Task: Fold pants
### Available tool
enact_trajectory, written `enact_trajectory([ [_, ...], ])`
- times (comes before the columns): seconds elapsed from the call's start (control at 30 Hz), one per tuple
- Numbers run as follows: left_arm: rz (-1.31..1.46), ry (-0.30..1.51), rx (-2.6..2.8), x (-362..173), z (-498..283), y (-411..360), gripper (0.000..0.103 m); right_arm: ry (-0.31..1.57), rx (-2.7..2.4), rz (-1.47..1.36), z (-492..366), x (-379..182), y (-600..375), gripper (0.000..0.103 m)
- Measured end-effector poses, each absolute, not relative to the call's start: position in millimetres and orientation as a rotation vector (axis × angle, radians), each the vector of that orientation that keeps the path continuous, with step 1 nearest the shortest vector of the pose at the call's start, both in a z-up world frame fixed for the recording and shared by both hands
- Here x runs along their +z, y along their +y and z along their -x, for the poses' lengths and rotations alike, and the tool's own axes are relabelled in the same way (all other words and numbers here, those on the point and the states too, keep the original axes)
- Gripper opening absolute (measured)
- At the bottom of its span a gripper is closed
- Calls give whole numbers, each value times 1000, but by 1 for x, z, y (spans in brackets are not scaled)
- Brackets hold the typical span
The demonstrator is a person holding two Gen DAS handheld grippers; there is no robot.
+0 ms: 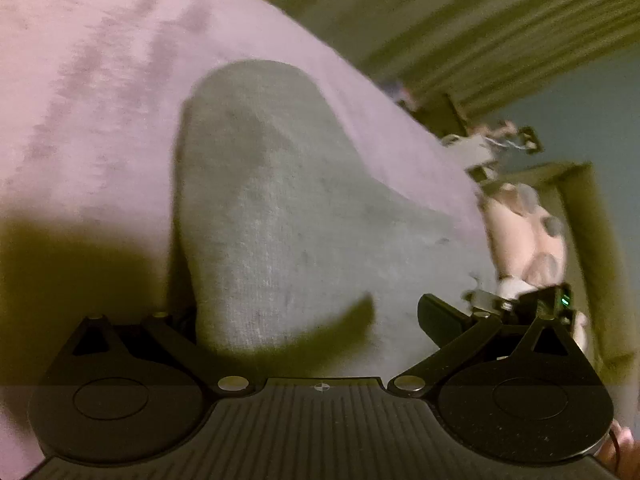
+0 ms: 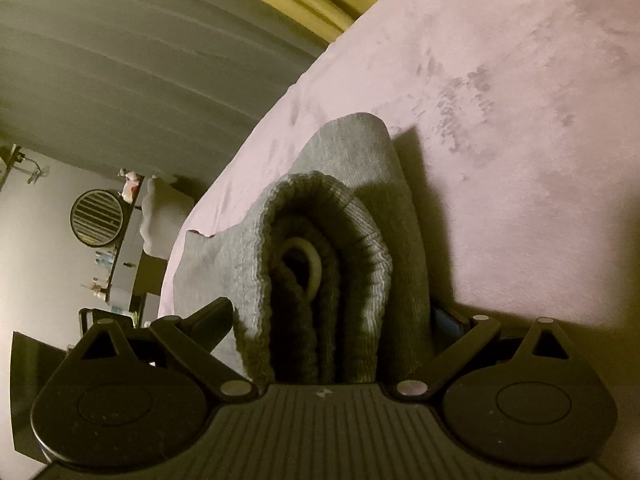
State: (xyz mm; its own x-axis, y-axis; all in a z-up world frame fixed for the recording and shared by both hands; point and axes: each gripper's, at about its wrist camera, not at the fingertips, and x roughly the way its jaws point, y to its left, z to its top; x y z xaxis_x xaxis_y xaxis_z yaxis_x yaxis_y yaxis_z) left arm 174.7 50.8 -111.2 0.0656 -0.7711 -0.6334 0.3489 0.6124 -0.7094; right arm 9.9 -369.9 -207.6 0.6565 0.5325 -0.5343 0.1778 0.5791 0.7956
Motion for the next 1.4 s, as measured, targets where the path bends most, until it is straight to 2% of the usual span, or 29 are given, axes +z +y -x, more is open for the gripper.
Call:
enact_trajectory([
  [0.27, 255, 1241, -870, -112, -174, 26, 103, 901, 265, -714, -22, -194, -342, 99],
  [0.3, 245, 1226, -853, -109, -171, 24, 102, 912, 248, -683, -23, -190, -339, 92],
  [0.33, 225, 1202, -851, -106, -166, 22, 96, 920, 237, -655, -23, -185, -336, 85],
  [0.37, 192, 1180, -846, -102, -161, 20, 90, 925, 232, -651, -22, -182, -335, 70],
  [0.43, 159, 1158, -844, -100, -156, 21, 88, 926, 248, -678, -20, -181, -338, 67],
  [0.53, 181, 1181, -832, -109, -163, 22, 90, 939, 251, -691, -23, -186, -342, 66],
  [0.6, 209, 1198, -855, -114, -167, 19, 102, 953, 255, -705, -30, -189, -344, 73],
  [0.67, 213, 1203, -843, -114, -168, 16, 102, 964, 238, -721, -36, -188, -343, 78],
  [0.73, 179, 1183, -803, -108, -163, 13, 89, 976, 219, -687, -38, -184, -338, 79],
  [0.77, 131, 1169, -763, -104, -159, 11, 72, 974, 199, -660, -37, -179, -333, 74],
  [0.8, 117, 1166, -743, -101, -157, 10, 65, 969, 185, -638, -35, -175, -329, 66],
  [0.87, 173, 1158, -733, -95, -154, 17, 41, 956, 186, -615, -31, -166, -321, 60],
  [0.9, 198, 1153, -731, -91, -152, 20, 38, 943, 188, -613, -29, -159, -319, 57],
  [1.13, 170, 1070, -747, -54, -149, 16, 36, 829, 253, -576, -30, -103, -304, 54],
  [1.4, 182, 923, -705, -6, -211, -1, 36, 699, 225, -572, -87, -67, -322, 54],
])
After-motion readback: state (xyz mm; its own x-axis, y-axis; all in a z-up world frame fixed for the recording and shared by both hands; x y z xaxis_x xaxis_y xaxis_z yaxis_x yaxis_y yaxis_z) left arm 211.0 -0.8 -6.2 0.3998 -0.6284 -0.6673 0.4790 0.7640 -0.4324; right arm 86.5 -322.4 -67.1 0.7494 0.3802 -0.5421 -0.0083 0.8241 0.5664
